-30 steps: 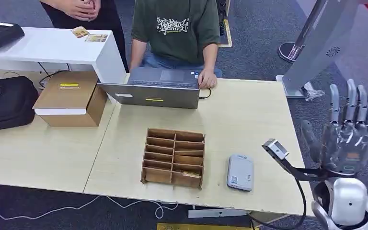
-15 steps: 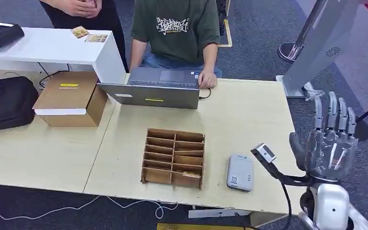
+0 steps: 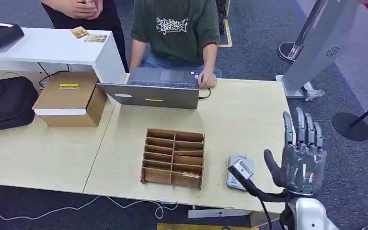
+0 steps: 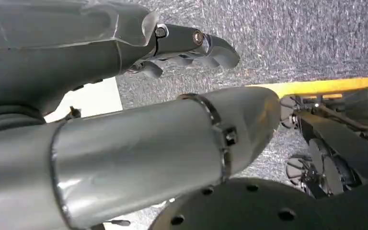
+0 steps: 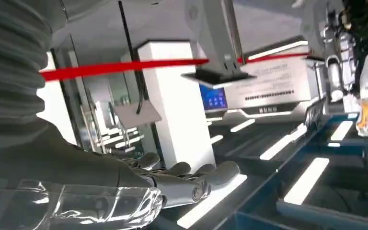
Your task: Pass the card to the sensor for recognition and then transmit it.
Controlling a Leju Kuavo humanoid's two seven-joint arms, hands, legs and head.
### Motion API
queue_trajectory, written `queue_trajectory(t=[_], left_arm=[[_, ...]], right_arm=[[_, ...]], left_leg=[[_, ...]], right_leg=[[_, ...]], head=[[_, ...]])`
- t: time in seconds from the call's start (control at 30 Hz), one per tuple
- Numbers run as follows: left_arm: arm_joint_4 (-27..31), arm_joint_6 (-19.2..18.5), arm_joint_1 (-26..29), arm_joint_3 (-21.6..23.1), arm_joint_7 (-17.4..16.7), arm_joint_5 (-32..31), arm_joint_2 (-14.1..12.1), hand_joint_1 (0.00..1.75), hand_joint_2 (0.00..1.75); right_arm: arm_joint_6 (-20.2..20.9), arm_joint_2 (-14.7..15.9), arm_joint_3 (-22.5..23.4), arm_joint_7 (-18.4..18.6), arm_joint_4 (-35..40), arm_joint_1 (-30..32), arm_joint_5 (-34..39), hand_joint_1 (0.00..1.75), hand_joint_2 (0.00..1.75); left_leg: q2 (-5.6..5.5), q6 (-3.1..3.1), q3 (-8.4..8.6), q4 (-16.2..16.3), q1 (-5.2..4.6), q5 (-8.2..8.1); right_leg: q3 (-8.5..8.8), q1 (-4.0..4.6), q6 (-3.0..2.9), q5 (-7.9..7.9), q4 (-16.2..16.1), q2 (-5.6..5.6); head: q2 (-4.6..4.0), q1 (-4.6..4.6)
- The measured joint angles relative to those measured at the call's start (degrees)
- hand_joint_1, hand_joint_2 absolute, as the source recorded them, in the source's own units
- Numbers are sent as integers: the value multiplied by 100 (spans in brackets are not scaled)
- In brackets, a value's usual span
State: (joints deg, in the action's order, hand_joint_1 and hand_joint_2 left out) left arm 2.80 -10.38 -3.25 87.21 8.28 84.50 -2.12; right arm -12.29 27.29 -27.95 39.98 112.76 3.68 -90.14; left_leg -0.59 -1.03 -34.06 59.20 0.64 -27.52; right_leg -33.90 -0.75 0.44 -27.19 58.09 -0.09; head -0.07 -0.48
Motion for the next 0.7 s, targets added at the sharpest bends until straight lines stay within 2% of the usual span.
queue_trajectory(t=[0.33,0.5,0.7], left_arm=[[-26,63,1,0,0,57,72,0,0],[-50,81,4,0,0,90,83,0,0],[-59,151,2,0,-2,116,85,0,0]], right_arm=[[760,-1047,-353,-251,-184,345,0,0,175],[1174,-1364,-298,-472,-184,607,0,0,175],[1425,-1738,-73,-1070,-184,846,0,0,175]], left_leg=[[-1,-2,0,0,-1,-1],[-1,-2,-1,0,-1,-2],[0,0,1,0,-1,-4]], right_leg=[[1,0,-6,-5,0,-2],[0,-1,-4,-7,0,-1],[0,-1,-4,-7,0,-1]], head=[[0,0],[0,0],[0,0]])
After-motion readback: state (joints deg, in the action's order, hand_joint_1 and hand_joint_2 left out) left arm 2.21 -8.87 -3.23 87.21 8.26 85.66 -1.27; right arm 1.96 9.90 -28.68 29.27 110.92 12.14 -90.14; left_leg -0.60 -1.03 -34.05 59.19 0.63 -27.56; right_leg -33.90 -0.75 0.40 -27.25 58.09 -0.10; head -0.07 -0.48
